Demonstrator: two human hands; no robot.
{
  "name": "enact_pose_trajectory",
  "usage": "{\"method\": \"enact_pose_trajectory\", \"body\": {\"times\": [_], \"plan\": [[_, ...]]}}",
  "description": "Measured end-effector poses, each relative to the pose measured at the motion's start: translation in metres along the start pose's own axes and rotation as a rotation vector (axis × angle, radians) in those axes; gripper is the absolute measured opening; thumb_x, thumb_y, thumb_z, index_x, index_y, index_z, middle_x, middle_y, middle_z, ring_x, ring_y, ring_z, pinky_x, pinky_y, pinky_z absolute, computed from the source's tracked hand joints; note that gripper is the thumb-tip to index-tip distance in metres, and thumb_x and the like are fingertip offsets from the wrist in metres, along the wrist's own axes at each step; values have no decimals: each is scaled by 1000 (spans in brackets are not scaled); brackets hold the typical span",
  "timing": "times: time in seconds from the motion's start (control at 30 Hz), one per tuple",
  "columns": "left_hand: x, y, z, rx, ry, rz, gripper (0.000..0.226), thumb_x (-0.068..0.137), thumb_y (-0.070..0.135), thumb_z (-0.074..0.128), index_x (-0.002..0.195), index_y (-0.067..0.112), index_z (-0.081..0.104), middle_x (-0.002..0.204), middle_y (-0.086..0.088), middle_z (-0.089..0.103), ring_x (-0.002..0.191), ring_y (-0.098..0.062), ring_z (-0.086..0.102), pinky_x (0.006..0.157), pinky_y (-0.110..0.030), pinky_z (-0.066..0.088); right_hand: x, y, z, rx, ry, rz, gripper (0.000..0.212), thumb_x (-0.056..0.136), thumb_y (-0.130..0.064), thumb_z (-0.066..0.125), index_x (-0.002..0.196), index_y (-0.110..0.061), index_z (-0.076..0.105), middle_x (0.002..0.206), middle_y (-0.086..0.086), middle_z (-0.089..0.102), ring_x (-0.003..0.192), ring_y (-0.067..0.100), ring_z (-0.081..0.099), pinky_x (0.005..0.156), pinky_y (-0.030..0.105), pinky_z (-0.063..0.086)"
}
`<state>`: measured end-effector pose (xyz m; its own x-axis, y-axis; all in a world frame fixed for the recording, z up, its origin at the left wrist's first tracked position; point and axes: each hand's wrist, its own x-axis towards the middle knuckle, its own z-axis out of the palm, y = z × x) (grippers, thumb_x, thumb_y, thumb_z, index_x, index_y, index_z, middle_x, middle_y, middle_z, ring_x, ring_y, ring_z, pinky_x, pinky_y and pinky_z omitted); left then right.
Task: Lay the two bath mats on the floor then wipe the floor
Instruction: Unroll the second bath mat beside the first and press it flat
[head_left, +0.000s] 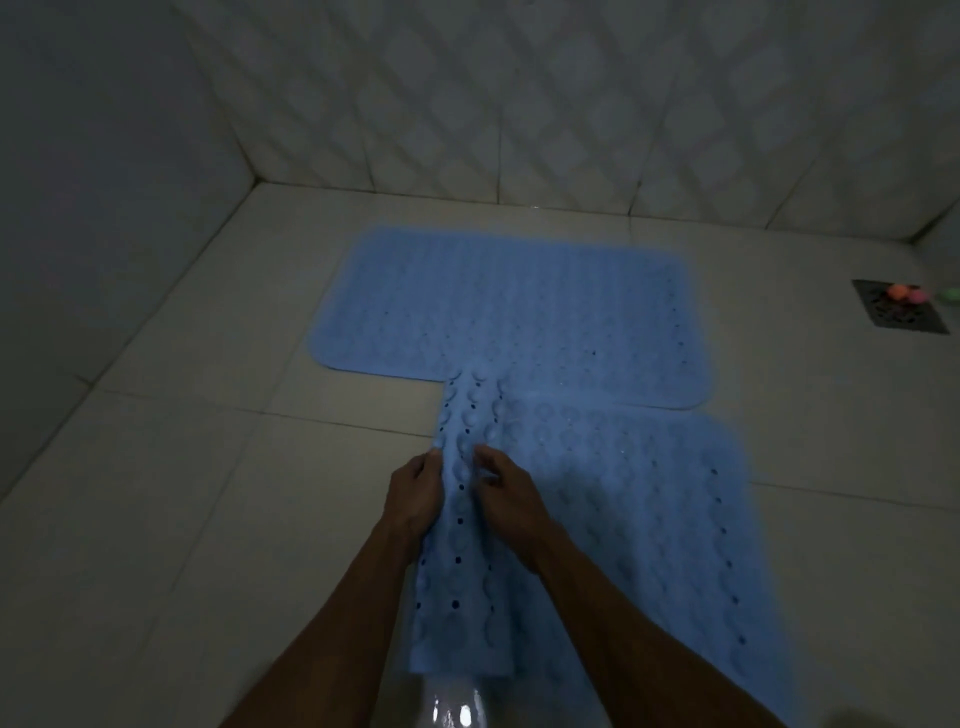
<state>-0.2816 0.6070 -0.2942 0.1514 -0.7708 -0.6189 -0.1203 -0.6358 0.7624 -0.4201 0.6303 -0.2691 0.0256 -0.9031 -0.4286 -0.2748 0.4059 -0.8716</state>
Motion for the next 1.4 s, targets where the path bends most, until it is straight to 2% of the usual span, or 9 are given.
{"method": "enact_pose_trajectory", "body": {"times": [0.13,0.27,0.33,0.5,0.67,1.0,1.17,1.3,1.4], "plan": [[6,-3,-8,73,51,-50,48,101,45,42,111,8,71,112,-12,70,97,-29,67,94,-43,55,4,3,12,-85,74,9,37,94,-15,54,131,-20,55,132,1,57,119,17,56,106,35,44],[-1,4,-14,280,137,120,47,103,47,39,97,13,71,107,-9,71,102,-29,65,92,-38,52,6,11,16,-261,209,25,60,92,-21,60,147,-16,37,147,8,41,135,25,39,112,32,28],[-2,7,-13,328,108,152,46,102,50,44,116,15,70,119,-9,70,110,-28,63,98,-39,50,9,9,22,-152,203,87,66,93,-27,60,150,-18,30,151,7,39,136,26,40,115,38,31],[2,18,-29,409,191,192,52,104,48,40,137,12,58,135,-13,62,124,-32,57,102,-33,43,24,10,26,71,205,56,47,98,-21,53,143,-21,42,128,5,58,115,23,58,100,40,47],[7,15,-56,436,205,178,63,101,55,41,146,11,47,141,-13,57,127,-30,55,104,-33,42,32,4,43,-63,26,70,42,101,-22,47,142,-18,45,140,9,51,127,25,51,104,33,40],[19,2,-86,476,251,345,44,102,31,53,139,7,50,123,-4,62,101,-12,57,77,-15,37,60,-21,95,-102,-110,7,45,99,-5,45,143,-3,41,142,8,47,131,21,45,109,24,33],[34,-10,-109,428,433,366,49,102,40,47,142,13,48,125,-15,61,113,-30,60,94,-39,50,79,-23,109,-126,-128,-35,46,92,7,45,137,-1,47,139,16,52,130,29,49,106,26,37],[46,-20,-123,540,291,463,63,93,64,46,132,16,58,122,-5,64,111,-23,63,90,-39,54,87,-30,109,-174,-140,-95,46,95,5,43,140,-5,45,135,7,53,125,20,50,98,15,34],[45,-13,-136,724,275,390,69,92,60,41,146,18,45,138,-11,52,122,-29,52,97,-45,49,94,-31,106,-260,-158,-97,54,95,2,45,148,-6,36,146,9,45,135,22,43,100,10,25]]}}
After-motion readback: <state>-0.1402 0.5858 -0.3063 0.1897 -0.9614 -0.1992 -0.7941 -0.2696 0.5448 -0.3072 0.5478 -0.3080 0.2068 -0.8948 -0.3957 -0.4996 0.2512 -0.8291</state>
